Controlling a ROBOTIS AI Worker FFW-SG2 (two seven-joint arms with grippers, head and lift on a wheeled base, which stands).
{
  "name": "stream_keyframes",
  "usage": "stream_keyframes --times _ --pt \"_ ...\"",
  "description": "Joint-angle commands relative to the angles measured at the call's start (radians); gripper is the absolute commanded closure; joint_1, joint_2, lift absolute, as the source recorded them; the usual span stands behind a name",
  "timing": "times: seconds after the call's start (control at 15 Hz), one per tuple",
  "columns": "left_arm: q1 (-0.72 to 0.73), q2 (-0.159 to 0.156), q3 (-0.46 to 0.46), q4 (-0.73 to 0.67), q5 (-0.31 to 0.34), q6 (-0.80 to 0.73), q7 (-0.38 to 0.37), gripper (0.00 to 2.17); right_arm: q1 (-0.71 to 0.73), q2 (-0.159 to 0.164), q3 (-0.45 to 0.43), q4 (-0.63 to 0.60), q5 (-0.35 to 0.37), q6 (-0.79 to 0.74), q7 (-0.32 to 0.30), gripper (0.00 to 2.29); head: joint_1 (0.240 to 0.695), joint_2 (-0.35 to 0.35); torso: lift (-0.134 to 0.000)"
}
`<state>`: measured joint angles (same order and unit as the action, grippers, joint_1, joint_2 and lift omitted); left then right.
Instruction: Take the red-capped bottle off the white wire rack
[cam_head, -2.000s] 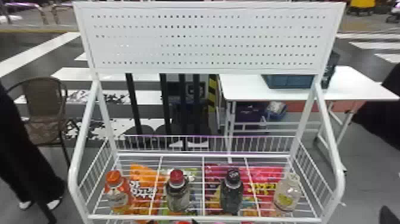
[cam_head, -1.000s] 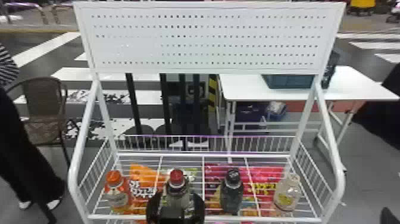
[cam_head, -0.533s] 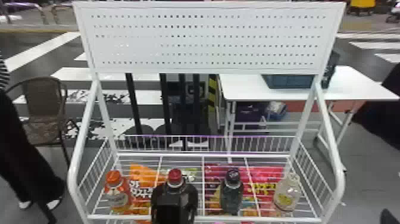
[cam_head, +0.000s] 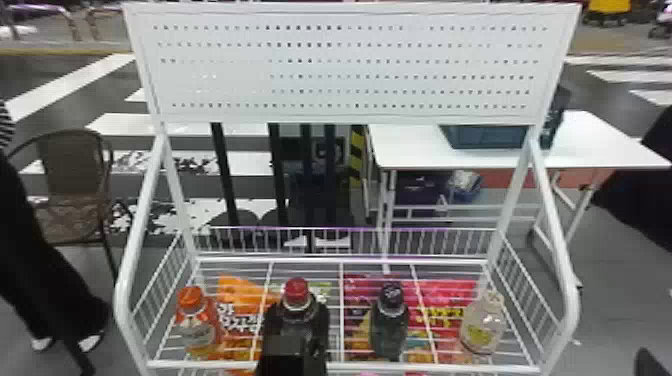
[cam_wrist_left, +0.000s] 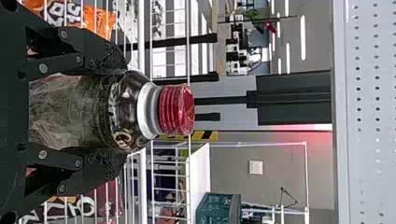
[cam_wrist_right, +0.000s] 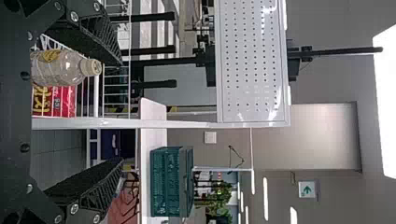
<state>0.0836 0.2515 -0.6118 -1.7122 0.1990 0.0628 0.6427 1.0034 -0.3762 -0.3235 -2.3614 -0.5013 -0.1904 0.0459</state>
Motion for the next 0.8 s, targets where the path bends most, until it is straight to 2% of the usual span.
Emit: stream_keyframes --times 0.0,0.2,0.33,0.47,0.6,0.73 --pt "0.059 0.012 0.021 -0.156 -0.062 0.154 0.006 1.06 -0.003 -0.007 0.000 0.001 0.000 0.003 0.000 0.17 0.499 0.000 0.000" --pt "0.163 0.055 0.124 -0.382 -0.105 0.363 0.009 1.06 -0.006 -0.010 0.004 0.001 -0.002 0.006 -0.001 0.17 0.499 0.000 0.000" --pt "0.238 0.078 0.228 -0.494 -0.102 0.381 -0.003 1.06 -0.008 -0.013 0.006 0.001 -0.002 0.006 -0.001 0.17 0.499 0.000 0.000" --pt "0.320 0.086 0.340 -0.592 -0.095 0.378 -0.015 1.06 -0.009 -0.018 0.006 0.001 -0.003 0.009 -0.001 0.17 0.499 0.000 0.000" --pt "0.389 0.086 0.415 -0.687 -0.076 0.363 -0.043 1.06 -0.012 -0.018 0.008 0.001 -0.003 0.012 -0.001 0.17 0.499 0.000 0.000" --pt "0.447 0.086 0.466 -0.767 -0.069 0.357 -0.106 1.06 -0.016 -0.018 0.014 0.001 -0.002 0.012 -0.001 0.17 0.499 0.000 0.000"
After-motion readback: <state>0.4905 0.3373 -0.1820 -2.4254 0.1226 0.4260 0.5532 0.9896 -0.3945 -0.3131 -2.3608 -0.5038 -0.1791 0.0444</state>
